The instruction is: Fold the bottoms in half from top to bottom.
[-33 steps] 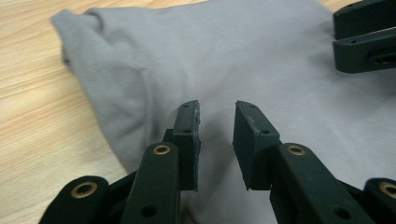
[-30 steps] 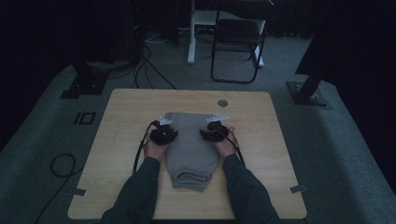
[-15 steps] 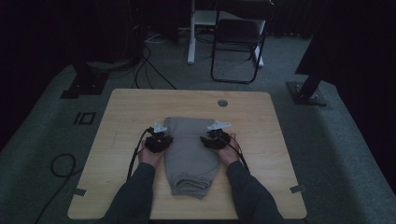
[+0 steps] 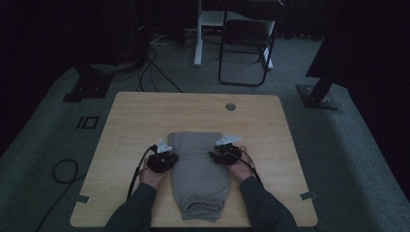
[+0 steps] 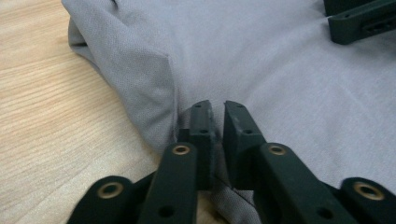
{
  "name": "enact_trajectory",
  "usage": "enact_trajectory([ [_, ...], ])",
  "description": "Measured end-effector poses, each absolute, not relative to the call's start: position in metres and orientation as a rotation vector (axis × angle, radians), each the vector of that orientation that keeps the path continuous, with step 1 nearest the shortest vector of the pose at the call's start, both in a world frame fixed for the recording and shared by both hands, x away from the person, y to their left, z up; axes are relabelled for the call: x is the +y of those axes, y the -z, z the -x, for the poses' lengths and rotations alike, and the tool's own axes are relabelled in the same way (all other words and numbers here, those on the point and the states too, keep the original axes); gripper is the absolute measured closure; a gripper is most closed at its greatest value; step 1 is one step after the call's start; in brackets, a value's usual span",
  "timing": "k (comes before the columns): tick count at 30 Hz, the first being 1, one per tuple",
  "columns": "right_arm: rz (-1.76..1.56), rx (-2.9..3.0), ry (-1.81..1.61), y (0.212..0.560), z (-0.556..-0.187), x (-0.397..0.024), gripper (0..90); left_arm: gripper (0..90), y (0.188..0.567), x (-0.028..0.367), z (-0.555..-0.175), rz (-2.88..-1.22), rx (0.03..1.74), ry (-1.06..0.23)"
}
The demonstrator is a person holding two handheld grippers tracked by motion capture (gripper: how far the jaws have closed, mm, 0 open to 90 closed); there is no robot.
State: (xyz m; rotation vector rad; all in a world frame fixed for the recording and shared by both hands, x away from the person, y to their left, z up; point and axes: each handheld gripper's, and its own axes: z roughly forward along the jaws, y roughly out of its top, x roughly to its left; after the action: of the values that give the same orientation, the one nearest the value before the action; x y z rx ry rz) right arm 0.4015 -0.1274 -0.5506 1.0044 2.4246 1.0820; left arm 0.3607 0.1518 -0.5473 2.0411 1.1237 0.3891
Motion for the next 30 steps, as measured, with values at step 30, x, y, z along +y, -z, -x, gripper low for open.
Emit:
enact_trajectory([
  [30, -1.254, 2.251, -0.935, 0.547, -0.474, -0.127, 80.5, 85.3, 0.528, 0.184, -0.435, -1.894, 1.334, -0.487],
])
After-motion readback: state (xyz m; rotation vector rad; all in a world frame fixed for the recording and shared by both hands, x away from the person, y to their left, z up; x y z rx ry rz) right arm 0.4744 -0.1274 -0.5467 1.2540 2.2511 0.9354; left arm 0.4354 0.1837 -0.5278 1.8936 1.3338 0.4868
